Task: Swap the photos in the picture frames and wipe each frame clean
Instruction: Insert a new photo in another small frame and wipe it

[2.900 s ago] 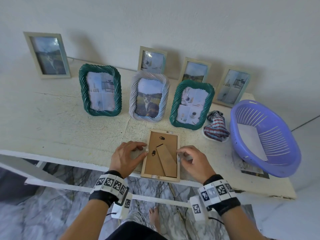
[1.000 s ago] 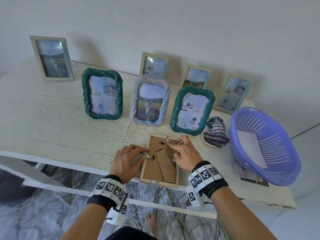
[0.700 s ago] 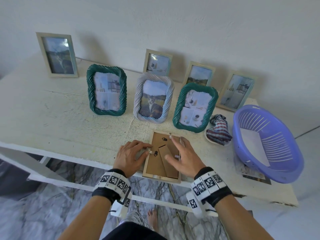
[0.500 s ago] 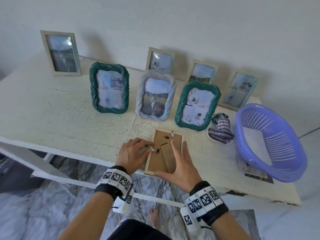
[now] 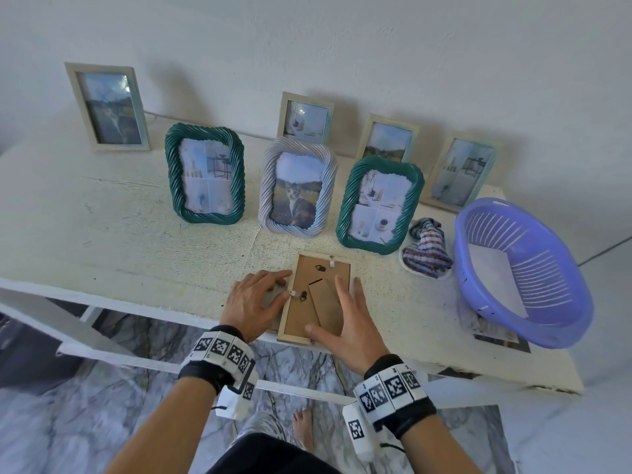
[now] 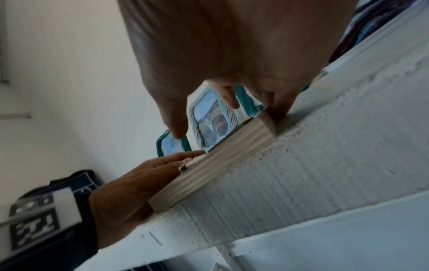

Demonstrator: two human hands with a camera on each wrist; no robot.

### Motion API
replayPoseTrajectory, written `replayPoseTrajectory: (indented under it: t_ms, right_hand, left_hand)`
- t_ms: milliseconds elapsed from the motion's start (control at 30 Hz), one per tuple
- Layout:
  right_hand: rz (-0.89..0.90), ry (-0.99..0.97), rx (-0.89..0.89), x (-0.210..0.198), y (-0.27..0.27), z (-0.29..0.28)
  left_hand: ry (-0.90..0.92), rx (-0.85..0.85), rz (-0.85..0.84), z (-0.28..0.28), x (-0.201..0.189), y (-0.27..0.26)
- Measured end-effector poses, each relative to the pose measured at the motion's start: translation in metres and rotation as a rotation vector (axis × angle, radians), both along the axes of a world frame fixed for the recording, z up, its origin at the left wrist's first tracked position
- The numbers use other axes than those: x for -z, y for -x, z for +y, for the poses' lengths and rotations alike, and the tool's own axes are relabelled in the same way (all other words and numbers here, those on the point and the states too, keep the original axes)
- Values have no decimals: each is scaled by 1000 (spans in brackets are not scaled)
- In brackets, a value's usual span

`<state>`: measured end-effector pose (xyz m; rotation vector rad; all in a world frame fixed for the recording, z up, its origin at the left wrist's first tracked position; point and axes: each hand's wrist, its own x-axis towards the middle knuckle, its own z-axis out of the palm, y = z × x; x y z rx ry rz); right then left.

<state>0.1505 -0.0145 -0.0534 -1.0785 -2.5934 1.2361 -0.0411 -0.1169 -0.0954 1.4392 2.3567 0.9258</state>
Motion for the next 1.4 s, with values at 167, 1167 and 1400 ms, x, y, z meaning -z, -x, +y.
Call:
replayPoseTrajectory:
  t_ms: [167,1167,1400]
  right_hand:
    - [120,69,67,0,-4,5]
    - [732,846,560,-63,-55,8]
    - [385,273,455,-53,-39,52]
  left_hand:
    - [46,11,-60,1,-2,-3]
    - [-235,-134,-1117,35,-63,-77]
    - [-434,-179,-990,21,-69,-50]
